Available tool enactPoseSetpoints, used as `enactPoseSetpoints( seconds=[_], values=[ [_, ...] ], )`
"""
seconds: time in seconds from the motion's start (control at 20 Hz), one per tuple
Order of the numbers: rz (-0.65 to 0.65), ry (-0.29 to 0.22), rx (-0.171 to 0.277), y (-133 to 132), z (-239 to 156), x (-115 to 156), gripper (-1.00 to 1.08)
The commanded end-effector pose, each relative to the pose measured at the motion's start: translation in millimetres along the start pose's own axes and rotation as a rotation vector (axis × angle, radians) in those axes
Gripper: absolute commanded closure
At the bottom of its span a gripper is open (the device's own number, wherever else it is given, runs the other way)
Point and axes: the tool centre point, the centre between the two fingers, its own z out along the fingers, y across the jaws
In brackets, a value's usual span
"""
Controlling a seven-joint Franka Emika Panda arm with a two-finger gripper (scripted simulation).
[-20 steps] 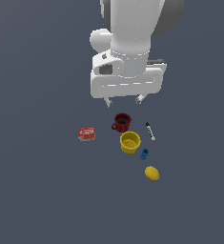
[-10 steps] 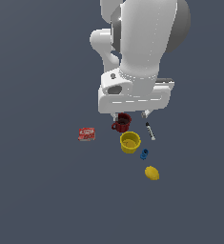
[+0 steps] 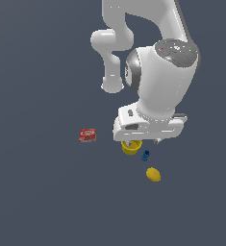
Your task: Pick up a designated object from a clutter of objects.
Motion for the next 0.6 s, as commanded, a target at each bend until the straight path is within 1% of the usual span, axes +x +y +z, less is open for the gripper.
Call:
enactPoseSetpoints(
  seconds=[0.0, 0.3, 0.55],
  values=[
    [0.011, -0.003, 0.001, -11.0, 21.0, 11.7, -0.92],
    [0.037, -0.010, 0.003, -37.7, 74.1, 33.8, -0.92],
    [0.055, -0.015, 0.004, -56.2, 112.3, 44.3, -0.92]
  ],
)
